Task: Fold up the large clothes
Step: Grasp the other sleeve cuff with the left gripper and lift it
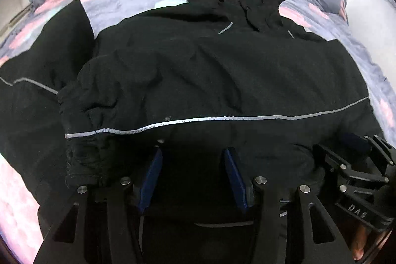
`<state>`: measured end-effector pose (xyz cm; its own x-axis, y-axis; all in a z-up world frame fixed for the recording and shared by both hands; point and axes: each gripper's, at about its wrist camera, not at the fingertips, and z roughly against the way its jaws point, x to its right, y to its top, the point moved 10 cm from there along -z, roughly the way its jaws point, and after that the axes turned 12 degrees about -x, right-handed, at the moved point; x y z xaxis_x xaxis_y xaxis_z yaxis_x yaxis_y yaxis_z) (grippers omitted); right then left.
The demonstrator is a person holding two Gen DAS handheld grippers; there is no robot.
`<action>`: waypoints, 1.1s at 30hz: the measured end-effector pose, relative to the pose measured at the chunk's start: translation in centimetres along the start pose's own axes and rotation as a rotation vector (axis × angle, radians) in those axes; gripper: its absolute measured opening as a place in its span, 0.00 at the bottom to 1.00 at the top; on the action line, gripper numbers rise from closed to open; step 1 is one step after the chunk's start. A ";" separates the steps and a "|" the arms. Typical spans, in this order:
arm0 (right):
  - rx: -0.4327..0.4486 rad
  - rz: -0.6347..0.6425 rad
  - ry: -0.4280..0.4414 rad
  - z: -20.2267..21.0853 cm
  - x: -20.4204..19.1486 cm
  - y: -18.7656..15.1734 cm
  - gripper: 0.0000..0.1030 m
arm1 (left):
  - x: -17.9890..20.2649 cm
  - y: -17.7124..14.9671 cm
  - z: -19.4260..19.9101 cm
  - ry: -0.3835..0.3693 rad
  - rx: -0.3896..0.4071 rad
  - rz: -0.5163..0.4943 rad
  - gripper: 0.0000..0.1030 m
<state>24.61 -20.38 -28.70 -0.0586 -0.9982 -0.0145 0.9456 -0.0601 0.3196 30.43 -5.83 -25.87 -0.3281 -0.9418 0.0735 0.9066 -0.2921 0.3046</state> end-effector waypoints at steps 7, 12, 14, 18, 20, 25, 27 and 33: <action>0.048 -0.011 0.033 0.8 0.0 -0.7 0.71 | -1.7 -1.0 6.3 -0.083 0.145 0.016 0.53; 0.064 -0.011 0.053 0.3 0.1 0.1 0.73 | -11.7 -0.8 13.5 0.016 0.272 0.119 0.64; 0.067 -0.012 0.061 0.2 0.0 0.2 0.74 | -17.4 -0.6 14.1 0.076 0.266 0.200 0.64; 0.071 -0.010 0.075 0.3 0.0 0.1 0.76 | -29.5 -0.4 14.3 0.135 0.251 0.414 0.64; 0.073 -0.012 0.081 0.3 0.0 0.1 0.76 | -34.3 0.0 13.6 0.098 0.252 0.506 0.64; 0.083 -0.015 0.092 0.3 -0.1 0.1 0.78 | -42.7 0.8 10.8 0.038 0.257 0.668 0.64; 0.088 -0.017 0.098 0.3 -0.1 0.1 0.78 | -44.7 1.6 8.9 -0.007 0.253 0.715 0.64; 0.097 -0.020 0.107 0.2 -0.1 0.1 0.79 | -47.9 2.9 4.4 -0.056 0.246 0.793 0.64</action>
<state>24.64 -20.28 -28.44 -0.0378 -0.9919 -0.1211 0.9090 -0.0845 0.4082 47.60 39.21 -24.36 0.3649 -0.8410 0.3994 0.7924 0.5058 0.3411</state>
